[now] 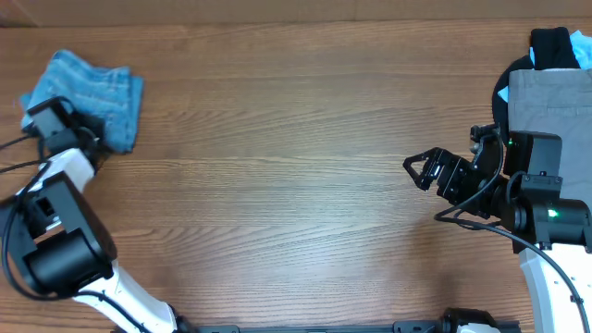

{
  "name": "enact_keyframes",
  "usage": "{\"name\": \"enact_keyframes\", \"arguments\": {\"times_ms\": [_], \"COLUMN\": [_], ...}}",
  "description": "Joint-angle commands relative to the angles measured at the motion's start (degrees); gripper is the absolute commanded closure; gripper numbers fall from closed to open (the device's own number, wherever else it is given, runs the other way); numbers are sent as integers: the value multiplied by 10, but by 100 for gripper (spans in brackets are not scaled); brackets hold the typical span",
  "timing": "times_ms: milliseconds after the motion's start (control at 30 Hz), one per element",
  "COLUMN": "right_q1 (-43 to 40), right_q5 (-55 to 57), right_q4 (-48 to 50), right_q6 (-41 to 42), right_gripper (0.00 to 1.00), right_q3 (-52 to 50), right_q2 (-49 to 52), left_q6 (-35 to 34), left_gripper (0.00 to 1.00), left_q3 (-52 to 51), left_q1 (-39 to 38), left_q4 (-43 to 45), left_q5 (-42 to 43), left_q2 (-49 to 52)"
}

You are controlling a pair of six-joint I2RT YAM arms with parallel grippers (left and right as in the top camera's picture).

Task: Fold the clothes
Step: 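Grasp the folded jeans with the left gripper and carry it to the top-left corner, then lower the jeans at the top-left corner and press them flat with the left gripper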

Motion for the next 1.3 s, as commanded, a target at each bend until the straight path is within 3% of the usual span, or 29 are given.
{"name": "enact_keyframes", "arguments": {"times_ms": [0,200,367,800,1000,1167,1200,1267], "right_q1": [-2,-2,-2,-2,-2,-2,-2,-2], "right_q5": [4,4,4,4,5,4,4,4], "right_q4": [-8,-29,-41,-57,-59,-60,-62,-67], "right_q6": [-1,-1,-1,-1,-1,-1,-1,-1], "right_gripper": [0,0,0,0,0,0,0,0], "right_q3": [12,12,12,12,12,12,12,12], "right_q2": [-2,-2,-2,-2,-2,4,13,23], "left_q6": [27,12,-3,-42,-9,32,32,32], "left_gripper": [96,96,96,96,96,95,88,86], "left_q3": [61,179,231,243,293,317,319,319], "left_q1": [-7,-7,-9,-29,-36,-51,-56,-59], "left_q4": [6,-50,-50,4,-17,-40,-40,-43], "left_q5": [-3,4,-20,-48,14,11,12,11], "left_q2": [70,171,194,218,272,280,280,280]}}
